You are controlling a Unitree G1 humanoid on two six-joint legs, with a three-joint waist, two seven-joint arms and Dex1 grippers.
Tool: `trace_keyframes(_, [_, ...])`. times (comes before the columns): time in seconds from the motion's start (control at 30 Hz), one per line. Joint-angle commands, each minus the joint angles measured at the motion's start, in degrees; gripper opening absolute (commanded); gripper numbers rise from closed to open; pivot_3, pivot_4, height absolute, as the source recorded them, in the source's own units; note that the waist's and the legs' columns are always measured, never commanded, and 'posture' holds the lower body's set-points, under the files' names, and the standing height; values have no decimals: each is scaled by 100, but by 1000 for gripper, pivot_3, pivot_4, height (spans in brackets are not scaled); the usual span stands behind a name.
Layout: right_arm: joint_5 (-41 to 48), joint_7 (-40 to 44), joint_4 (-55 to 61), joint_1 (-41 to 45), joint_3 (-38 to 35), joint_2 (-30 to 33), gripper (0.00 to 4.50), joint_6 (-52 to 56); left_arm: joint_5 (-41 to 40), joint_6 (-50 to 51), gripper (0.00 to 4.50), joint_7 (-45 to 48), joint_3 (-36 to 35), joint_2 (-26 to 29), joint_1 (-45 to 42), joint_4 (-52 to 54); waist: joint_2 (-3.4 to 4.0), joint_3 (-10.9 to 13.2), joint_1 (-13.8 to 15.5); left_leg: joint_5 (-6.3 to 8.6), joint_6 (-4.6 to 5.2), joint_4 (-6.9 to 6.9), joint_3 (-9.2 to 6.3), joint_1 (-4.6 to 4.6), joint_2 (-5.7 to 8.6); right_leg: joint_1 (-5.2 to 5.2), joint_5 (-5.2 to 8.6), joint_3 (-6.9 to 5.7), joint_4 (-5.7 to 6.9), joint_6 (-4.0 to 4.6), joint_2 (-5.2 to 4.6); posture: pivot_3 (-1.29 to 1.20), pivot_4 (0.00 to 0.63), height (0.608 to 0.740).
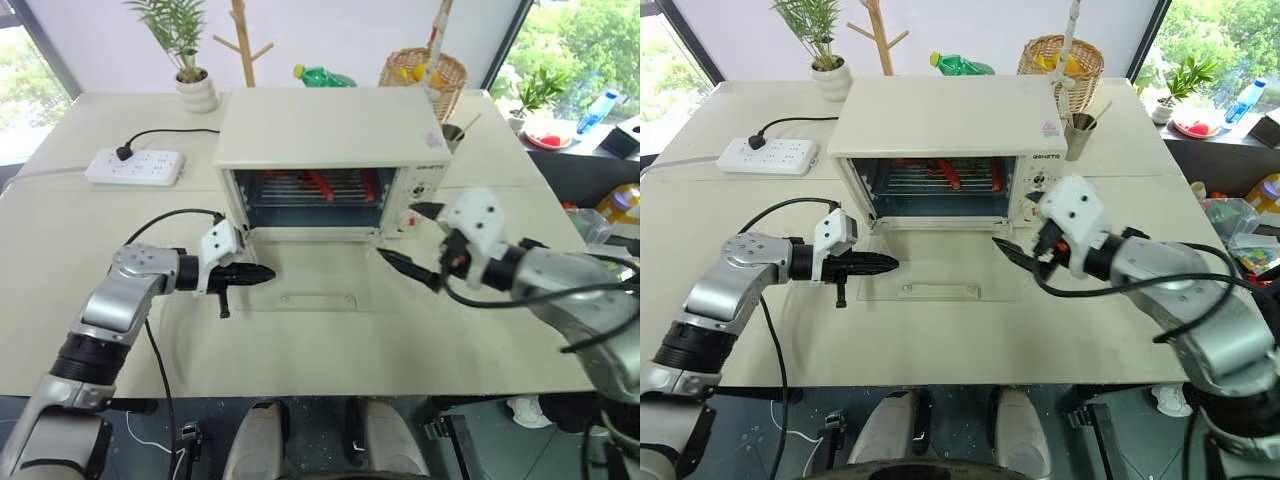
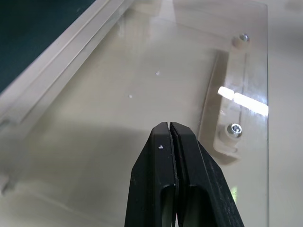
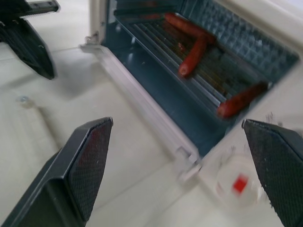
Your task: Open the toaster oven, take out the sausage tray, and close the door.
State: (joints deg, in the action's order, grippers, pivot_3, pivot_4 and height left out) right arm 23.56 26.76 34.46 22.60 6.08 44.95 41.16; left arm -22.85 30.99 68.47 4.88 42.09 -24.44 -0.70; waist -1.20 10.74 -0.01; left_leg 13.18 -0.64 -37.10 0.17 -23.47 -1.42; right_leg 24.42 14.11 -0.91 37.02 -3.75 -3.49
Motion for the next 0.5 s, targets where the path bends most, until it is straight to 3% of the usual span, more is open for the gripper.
trace_keyframes(0.03, [-1101,-186,-460,479,742,-199,4500,-555,-1389,1435,34,317,-949,488,-194,648,-13,8,-54,0,0,0,0,-2,-2,3,0,0,2,-1,2,0,150,740])
trace_keyframes(0.23, [-2866,-205,-1639,1245,2013,-646,4500,-1583,-3289,3487,34,-228,-2221,783,-510,878,-13,8,-89,1,2,4,0,-4,-5,8,-9,-1,3,-18,9,0,150,740])
trace_keyframes(0.5, [-4366,-404,-3318,1901,2593,-1297,4500,-2841,-4796,4743,34,-1871,-3079,378,-642,931,-15,7,-96,1,1,-1,-2,-2,-3,6,-14,2,7,-22,6,0,150,740])
